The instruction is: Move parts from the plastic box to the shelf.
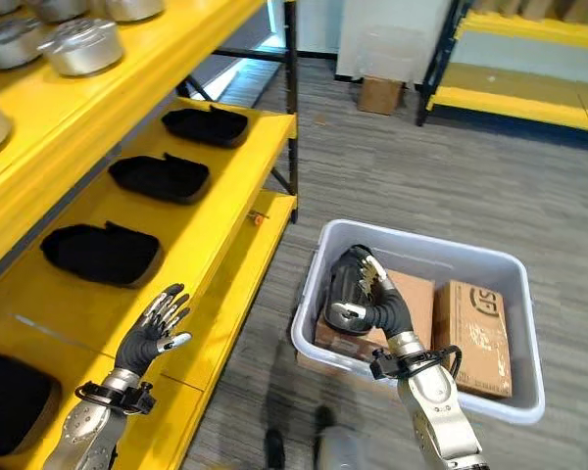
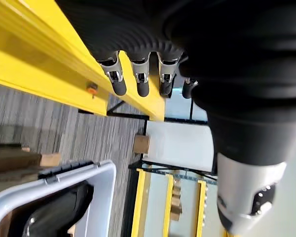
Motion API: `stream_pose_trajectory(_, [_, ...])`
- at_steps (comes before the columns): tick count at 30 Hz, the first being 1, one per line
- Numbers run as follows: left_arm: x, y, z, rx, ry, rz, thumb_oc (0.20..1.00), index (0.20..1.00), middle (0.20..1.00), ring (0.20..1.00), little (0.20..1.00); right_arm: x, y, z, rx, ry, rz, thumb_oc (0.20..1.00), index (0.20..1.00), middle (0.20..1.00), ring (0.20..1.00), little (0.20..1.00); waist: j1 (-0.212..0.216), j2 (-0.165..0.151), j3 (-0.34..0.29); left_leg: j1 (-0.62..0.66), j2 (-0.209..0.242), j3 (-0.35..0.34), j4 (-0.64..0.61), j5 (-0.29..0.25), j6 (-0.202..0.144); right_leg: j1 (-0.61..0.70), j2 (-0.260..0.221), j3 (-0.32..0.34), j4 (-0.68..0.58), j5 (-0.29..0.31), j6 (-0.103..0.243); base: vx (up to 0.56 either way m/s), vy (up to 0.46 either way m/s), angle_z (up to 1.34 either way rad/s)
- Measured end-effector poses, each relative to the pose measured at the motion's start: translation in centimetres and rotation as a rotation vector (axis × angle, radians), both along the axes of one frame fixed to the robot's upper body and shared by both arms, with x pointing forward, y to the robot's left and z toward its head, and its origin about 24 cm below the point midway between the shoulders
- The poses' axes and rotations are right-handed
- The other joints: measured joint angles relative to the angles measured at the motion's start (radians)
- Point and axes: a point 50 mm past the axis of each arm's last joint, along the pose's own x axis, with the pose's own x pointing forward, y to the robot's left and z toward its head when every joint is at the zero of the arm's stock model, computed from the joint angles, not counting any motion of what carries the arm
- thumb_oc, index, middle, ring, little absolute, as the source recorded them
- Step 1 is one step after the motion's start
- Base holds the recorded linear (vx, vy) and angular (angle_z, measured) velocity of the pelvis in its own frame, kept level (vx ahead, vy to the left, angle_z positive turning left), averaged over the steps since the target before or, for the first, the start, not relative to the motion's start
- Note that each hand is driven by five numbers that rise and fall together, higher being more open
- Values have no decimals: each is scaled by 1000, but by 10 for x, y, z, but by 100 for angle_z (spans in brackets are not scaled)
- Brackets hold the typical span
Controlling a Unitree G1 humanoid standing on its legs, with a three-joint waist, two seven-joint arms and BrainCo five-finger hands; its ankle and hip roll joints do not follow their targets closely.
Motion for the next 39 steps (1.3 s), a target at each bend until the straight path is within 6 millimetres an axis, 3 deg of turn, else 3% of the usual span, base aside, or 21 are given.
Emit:
stream_pose_trajectory(2, [-8, 3, -7, 5, 38, 9, 1000, 1000, 1000, 1000, 1000, 0, 2, 0, -11, -2, 2, 1000, 1000, 1000, 1000, 1000, 10, -7, -1, 17, 18, 29, 6, -23, -23, -4, -119, -7, -81, 77, 40, 194, -196, -53])
stream_pose_trajectory(3, [-9, 5, -7, 16, 42, 10, 1000, 1000, 1000, 1000, 1000, -1, 1, -1, -26, 3, 0, 1000, 1000, 1000, 1000, 1000, 7, -18, 1, 39, 34, 40, -6, -23, -67, 21, -116, -26, -138, 104, 43, 246, -295, -16])
stream_pose_trajectory(4, [-16, -15, -17, -81, 76, 18, 1000, 1000, 1000, 1000, 1000, -10, -14, -8, -68, 53, -37, 1000, 1000, 1000, 1000, 1000, 4, -6, -28, 121, 135, -6, -22, -15, -103, 176, 43, -71, -280, 131, -5, 297, -445, -3])
stream_pose_trajectory(5, [-16, -19, -18, -92, 79, 9, 1000, 1000, 1000, 1000, 1000, -10, -14, -8, -68, 51, -39, 1000, 1000, 1000, 1000, 1000, 2, -22, -32, 121, 154, -19, -2, 17, -113, 208, 68, -69, -320, 133, -16, 226, -407, 0])
stream_pose_trajectory(6, [-9, -21, -14, -98, 55, -2, 1000, 1000, 1000, 1000, 1000, -11, -19, -8, -81, 55, -46, 1000, 1000, 1000, 1000, 1000, -13, -56, -55, 83, 194, -96, 80, 52, -142, 247, 107, -78, -360, 118, -38, 193, -390, 1])
stream_pose_trajectory(8, [1, -25, -9, -96, 27, -28, 1000, 1000, 1000, 1000, 1000, -13, -26, -3, -74, 28, -89, 1000, 1000, 1000, 1000, 1000, -31, -92, -80, -1, 230, -109, 215, 68, -177, 253, 140, -92, -359, 92, -110, 93, -251, 3])
stream_pose_trajectory(10, [6, -26, -5, -100, 8, -36, 1000, 1000, 1000, 1000, 1000, -11, -34, 3, -129, 18, -84, 1000, 1000, 1000, 1000, 1000, -49, -63, -76, -14, 227, -108, 220, 87, -207, 250, 162, -87, -359, 79, -133, 13, -243, -9])
stream_pose_trajectory(12, [6, -21, -5, -101, 8, -19, 1000, 1000, 1000, 1000, 1000, -11, -29, 7, -116, -3, -71, 1000, 1000, 1000, 1000, 1000, -41, -71, -19, -203, 230, -169, 537, 155, -294, 215, 157, -81, -305, 56, -166, -42, -166, -7])
stream_pose_trajectory(13, [6, -22, -5, -103, 11, -20, 1000, 1000, 1000, 1000, 1000, -7, -29, 13, -124, -29, -67, 1000, 1000, 1000, 1000, 1000, -29, -70, 5, -282, 195, -220, 692, 146, -304, 215, 146, -75, -301, 45, -178, 34, 8, -16])
stream_pose_trajectory(14, [6, -23, -6, -101, 16, -24, 1000, 1000, 1000, 1000, 1000, -3, -31, 19, -128, -58, -78, 1000, 1000, 1000, 1000, 1000, -32, -79, 35, -355, 136, -276, 785, 78, -274, 213, 132, -63, -295, 36, -189, 105, 97, -19])
stream_pose_trajectory(15, [8, -22, -4, -98, 6, -21, 1000, 1000, 1000, 1000, 1000, 0, -33, 23, -126, -73, -94, 1000, 1000, 1000, 1000, 1000, -30, -86, 58, -396, 121, -292, 772, 51, -251, 213, 126, -59, -293, 31, -194, 171, 177, -18])
stream_pose_trajectory(19, [7, -13, -8, -93, 22, 17, 1000, 1000, 1000, 1000, 1000, 0, -37, 22, -93, -87, -156, 1000, 1000, 1000, 1000, 1000, -17, -91, 70, -340, 367, -299, 182, 74, -243, 203, 160, 5, -273, -5, -154, 69, 336, -48])
stream_pose_trajectory(20, [7, -9, -9, -91, 27, 47, 1000, 1000, 1000, 1000, 1000, 2, -41, 24, -106, -98, -170, 1000, 1000, 1000, 1000, 1000, -14, -53, 86, -312, 435, -294, 70, 88, -261, 172, 177, 49, -238, -11, -113, 23, 244, -96])
stream_pose_trajectory(23, [5, -9, -12, -111, 40, 80, 1000, 1000, 1000, 1000, 1000, -1, -46, 21, -113, -81, -200, 1000, 1000, 1000, 1000, 1000, -27, -1, 96, -249, 392, -205, 69, 106, -255, 164, 152, 111, -257, 24, -63, 76, 294, -84])
stream_pose_trajectory(24, [9, -8, -8, -104, 20, 74, 1000, 1000, 1000, 1000, 1000, -5, -47, 16, -111, -60, -208, 1000, 1000, 1000, 1000, 1000, -50, 27, 100, -180, 334, -155, 28, 115, -291, 189, 123, 128, -275, 25, -5, 82, 298, -28])
stream_pose_trajectory(26, [20, 2, 9, -61, -60, 77, 1000, 1000, 1000, 1000, 1000, -13, -37, 3, -75, -11, -191, 1000, 1000, 1000, 1000, 1000, -36, -59, 117, -175, 223, -129, 19, 118, -235, 191, 15, 118, -284, 39, -11, 12, 275, 2])
stream_pose_trajectory(27, [24, 12, 17, -2, -78, 71, 1000, 1000, 1000, 1000, 1000, -12, -21, -3, -7, -3, -169, 1000, 1000, 1000, 1000, 1000, -11, -102, 132, -176, 170, -95, 36, 99, -201, 176, -34, 123, -293, 103, -12, 2, 245, -19])
stream_pose_trajectory(29, [23, 16, 17, 16, -76, 79, 1000, 1000, 1000, 1000, 1000, -13, -15, -4, 14, -2, -156, 1000, 1000, 1000, 1000, 1000, -1, -119, 143, -166, 132, -66, 57, 65, -169, 180, -70, 112, -296, 151, 7, 44, 168, -26])
stream_pose_trajectory(34, [13, 21, 16, 40, -68, 97, 1000, 1000, 1000, 1000, 1000, -13, -20, -1, 8, -11, -164, 1000, 1000, 1000, 1000, 1000, 20, -180, 117, -160, 129, -54, 77, 36, -170, 203, -70, 111, -339, 144, 16, 62, 22, -12])
stream_pose_trajectory(36, [16, 11, 26, 36, -114, 57, 1000, 1000, 1000, 1000, 1000, -12, -19, 1, 7, -21, -153, 1000, 1000, 1000, 1000, 1000, 16, -198, 106, -167, 139, -54, 75, 42, -181, 210, -62, 111, -358, 118, 51, -5, -34, -1])
stream_pose_trajectory(39, [28, -7, 39, 21, -181, -9, 1000, 1000, 1000, 1000, 1000, -6, -16, 9, -5, -53, -132, 1000, 1000, 1000, 1000, 1000, 5, -191, 103, -211, 169, -56, 68, 63, -206, 163, -32, 114, -359, 93, 69, -55, -57, -11])
